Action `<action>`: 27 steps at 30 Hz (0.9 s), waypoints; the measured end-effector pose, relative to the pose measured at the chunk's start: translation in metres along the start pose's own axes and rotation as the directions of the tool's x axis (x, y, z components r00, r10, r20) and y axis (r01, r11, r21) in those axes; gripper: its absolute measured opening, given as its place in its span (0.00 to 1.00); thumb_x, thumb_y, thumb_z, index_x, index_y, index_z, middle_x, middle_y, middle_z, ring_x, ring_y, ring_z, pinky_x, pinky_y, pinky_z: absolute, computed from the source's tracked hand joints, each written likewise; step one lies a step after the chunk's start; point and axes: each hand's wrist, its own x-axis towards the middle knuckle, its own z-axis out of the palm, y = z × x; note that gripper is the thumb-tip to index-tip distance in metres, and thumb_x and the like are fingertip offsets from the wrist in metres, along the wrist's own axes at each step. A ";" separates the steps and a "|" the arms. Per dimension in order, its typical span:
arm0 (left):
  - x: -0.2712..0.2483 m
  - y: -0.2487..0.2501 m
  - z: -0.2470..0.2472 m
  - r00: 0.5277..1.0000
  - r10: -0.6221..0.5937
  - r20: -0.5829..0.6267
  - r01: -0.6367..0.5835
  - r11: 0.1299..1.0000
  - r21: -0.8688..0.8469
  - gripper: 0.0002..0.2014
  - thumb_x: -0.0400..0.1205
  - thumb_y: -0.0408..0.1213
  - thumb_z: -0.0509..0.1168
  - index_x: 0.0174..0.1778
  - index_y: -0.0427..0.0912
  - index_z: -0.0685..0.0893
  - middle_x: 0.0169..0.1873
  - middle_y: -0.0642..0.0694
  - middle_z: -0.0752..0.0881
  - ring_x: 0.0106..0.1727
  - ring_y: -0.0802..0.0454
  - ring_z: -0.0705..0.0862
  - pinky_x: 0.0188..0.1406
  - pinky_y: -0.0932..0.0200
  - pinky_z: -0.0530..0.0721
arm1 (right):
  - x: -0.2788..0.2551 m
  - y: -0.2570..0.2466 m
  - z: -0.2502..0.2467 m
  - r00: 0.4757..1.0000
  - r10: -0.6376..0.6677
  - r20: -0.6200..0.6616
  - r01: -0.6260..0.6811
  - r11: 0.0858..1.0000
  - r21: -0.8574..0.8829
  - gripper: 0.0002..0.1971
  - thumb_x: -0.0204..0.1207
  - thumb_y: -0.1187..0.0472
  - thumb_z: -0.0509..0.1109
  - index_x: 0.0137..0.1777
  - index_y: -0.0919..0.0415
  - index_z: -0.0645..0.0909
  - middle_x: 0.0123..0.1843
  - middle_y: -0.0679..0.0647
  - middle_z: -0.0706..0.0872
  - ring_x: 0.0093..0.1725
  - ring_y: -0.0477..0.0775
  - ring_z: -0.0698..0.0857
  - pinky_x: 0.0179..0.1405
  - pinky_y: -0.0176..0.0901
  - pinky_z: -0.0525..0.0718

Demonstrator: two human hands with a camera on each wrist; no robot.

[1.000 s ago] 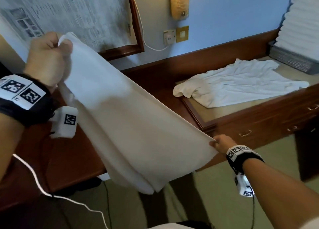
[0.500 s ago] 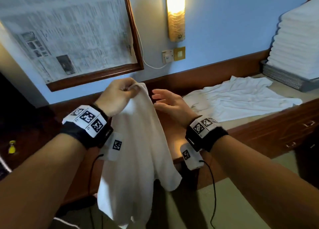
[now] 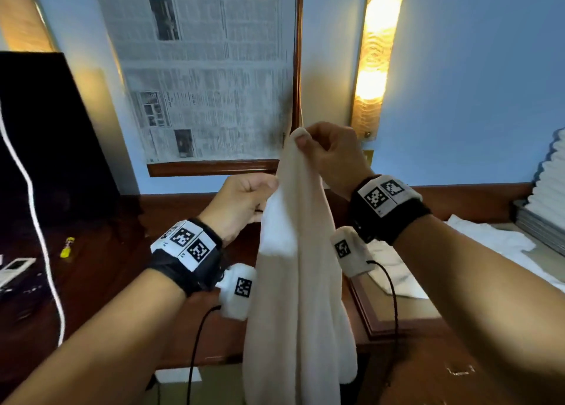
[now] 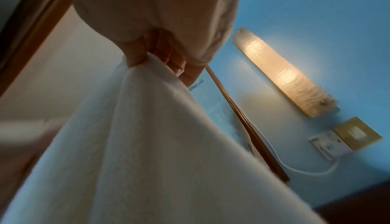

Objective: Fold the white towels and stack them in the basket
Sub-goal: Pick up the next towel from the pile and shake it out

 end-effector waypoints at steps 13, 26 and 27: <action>0.011 -0.005 0.055 0.954 0.254 -0.161 -0.249 0.967 0.051 0.18 0.76 0.40 0.78 0.59 0.46 0.80 0.45 0.40 0.90 0.37 0.49 0.89 0.38 0.55 0.87 | 0.062 -0.029 -0.061 0.985 -0.150 -0.081 0.130 0.969 -0.209 0.08 0.82 0.57 0.70 0.46 0.58 0.88 0.38 0.50 0.87 0.39 0.46 0.82 0.45 0.48 0.85; 0.007 -0.078 0.065 0.988 0.147 -0.055 -0.132 0.966 0.223 0.05 0.80 0.47 0.69 0.38 0.55 0.85 0.34 0.53 0.87 0.35 0.57 0.84 0.36 0.57 0.81 | 0.043 0.030 -0.127 0.983 -0.022 -0.180 -0.039 0.943 -0.330 0.14 0.83 0.57 0.67 0.48 0.67 0.88 0.40 0.57 0.88 0.41 0.56 0.83 0.45 0.49 0.82; 0.006 -0.082 0.065 0.984 0.148 -0.095 -0.126 0.970 0.208 0.05 0.79 0.46 0.70 0.38 0.56 0.85 0.33 0.53 0.86 0.35 0.56 0.83 0.36 0.58 0.80 | 0.040 0.035 -0.129 0.984 -0.019 -0.175 -0.043 0.938 -0.344 0.14 0.84 0.56 0.67 0.49 0.67 0.88 0.42 0.58 0.89 0.43 0.58 0.85 0.47 0.51 0.84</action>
